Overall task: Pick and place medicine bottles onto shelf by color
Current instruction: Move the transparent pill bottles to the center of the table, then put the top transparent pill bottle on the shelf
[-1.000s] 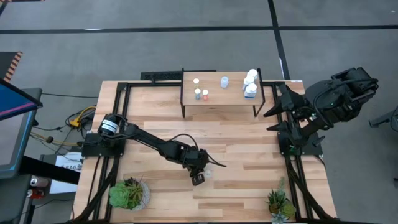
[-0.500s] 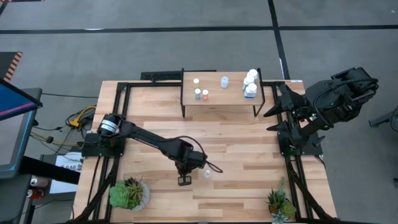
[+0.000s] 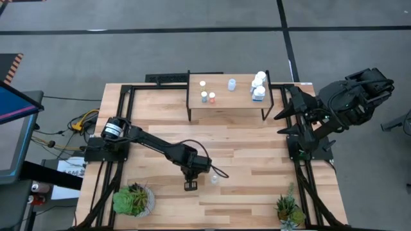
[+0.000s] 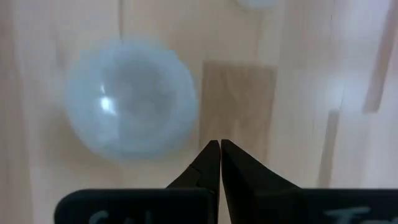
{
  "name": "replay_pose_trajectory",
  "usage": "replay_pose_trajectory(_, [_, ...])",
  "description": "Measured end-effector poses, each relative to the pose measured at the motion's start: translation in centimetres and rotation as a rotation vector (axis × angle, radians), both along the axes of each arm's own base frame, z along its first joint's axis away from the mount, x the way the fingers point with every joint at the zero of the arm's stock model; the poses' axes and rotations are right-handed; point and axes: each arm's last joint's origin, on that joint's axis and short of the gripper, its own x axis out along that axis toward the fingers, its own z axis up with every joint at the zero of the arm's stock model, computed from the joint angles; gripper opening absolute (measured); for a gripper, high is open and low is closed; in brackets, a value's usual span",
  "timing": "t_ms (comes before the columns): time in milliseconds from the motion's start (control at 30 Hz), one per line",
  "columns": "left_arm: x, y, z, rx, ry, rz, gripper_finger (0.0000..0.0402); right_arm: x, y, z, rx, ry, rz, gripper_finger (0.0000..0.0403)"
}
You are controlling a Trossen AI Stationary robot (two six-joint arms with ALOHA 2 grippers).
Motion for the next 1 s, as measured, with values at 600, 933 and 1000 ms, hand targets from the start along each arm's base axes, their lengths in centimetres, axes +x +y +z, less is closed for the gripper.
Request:
replay_pose_trajectory(600, [2.5,3.3,0.6,0.007,-0.210,0.054,0.0000,0.0,0.1,0.0,0.010,0.005,0.017,0.0249])
replay_pose_trajectory(933, [2.6,5.5,2.0,0.045,-0.130,0.082,0.0000,0.0,0.1,0.0,0.010,0.005,0.017,0.0249])
replay_pose_trajectory(1000, [2.1,6.2,3.9,0.059,-0.075,0.062,0.0000,0.0,0.1,0.0,0.012,0.006,0.016,0.0249])
